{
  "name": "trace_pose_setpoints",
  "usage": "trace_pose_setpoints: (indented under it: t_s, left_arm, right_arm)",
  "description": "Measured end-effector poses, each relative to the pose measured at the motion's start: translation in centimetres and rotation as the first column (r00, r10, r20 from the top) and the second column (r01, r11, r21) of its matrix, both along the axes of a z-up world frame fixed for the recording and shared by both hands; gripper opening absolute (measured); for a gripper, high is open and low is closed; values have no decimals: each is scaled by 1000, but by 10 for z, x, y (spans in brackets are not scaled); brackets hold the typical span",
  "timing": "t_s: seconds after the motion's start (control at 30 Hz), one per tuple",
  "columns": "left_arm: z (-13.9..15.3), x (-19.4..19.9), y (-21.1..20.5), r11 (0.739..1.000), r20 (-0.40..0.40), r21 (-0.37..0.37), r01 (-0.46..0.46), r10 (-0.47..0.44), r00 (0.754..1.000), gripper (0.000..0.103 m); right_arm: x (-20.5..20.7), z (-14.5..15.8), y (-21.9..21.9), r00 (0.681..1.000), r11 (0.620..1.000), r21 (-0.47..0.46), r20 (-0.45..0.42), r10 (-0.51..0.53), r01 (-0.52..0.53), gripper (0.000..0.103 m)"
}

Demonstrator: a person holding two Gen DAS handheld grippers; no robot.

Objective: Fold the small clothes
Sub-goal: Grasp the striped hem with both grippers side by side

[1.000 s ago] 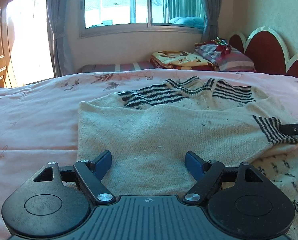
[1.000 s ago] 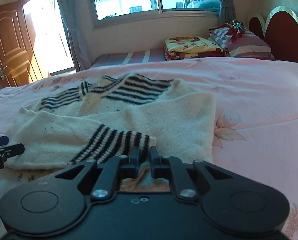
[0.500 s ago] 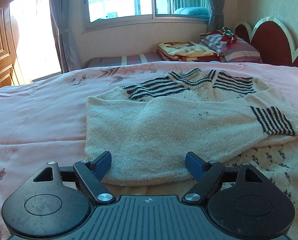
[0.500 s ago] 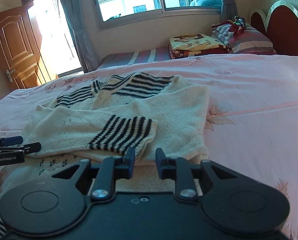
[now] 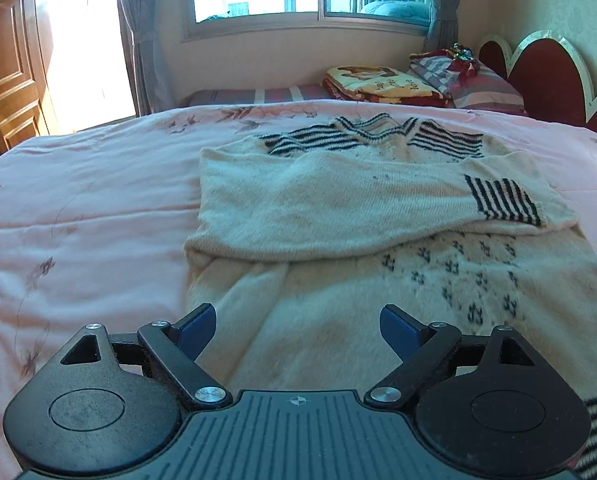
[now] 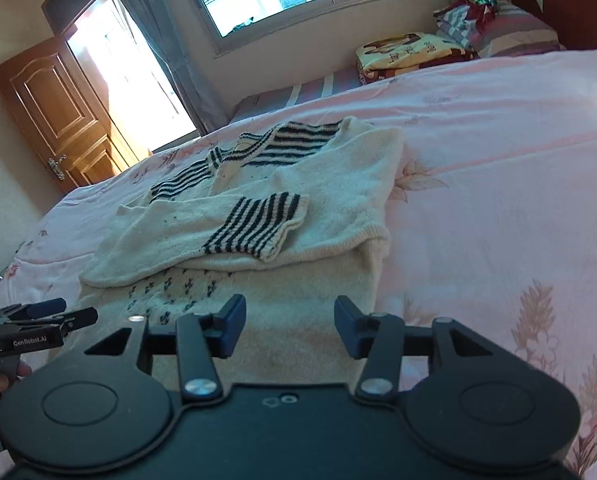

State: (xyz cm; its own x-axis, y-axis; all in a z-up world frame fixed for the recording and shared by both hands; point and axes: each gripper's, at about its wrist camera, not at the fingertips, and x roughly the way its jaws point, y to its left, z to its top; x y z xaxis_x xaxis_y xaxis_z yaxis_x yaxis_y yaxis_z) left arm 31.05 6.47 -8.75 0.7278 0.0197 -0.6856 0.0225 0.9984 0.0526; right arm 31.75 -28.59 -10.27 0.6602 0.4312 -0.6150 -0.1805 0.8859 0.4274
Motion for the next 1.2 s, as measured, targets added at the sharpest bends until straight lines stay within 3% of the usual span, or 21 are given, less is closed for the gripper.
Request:
trace_pose_setpoints:
  t_s: [0.1,0.23,0.47,0.57,0.63,0.7,0.87,0.93,1.2]
  left_arm:
    - [-3,-26,17,1000,-51,-25,-12,11,999,73]
    - [-7,-52,40,996,-110,-88,-9,-1,994,73]
    - [-11,-85,79,966,-156,-259,18,-60,986,72]
    - [-13,-101,92,916,-170,-401,8,-83,982,63]
    - [-20,-113,101,851,-186,-524,-8,-105,977,43]
    - [-30,-122,104,793,-197,-609,-24,-122,973,42]
    - [-49,-128,111,687,-202,-724,-59,-130,971,42]
    - [-55,-122,112,659,-203,-750,-58,-145,968,42]
    - [-64,-98,97,623,-188,-782,-35,-182,965,42]
  right_arm:
    - [-19,-3,-14,999,999,46,-45,6,-4,48]
    - [-48,-13,-29,993,991,130,-120,-7,22,48]
    - [-107,-23,-27,975,974,204,-216,-58,104,47]
    - [-123,-26,-16,969,964,240,-242,-58,117,47]
    - [-129,-27,-8,966,961,249,-253,-55,120,47]
    - [-134,-29,0,964,957,264,-260,-52,123,47]
    - [-141,-39,2,955,917,355,-286,-80,183,47]
    - [-140,-42,-1,951,900,384,-295,-91,205,46]
    - [-124,-47,5,958,896,410,-280,-57,173,39]
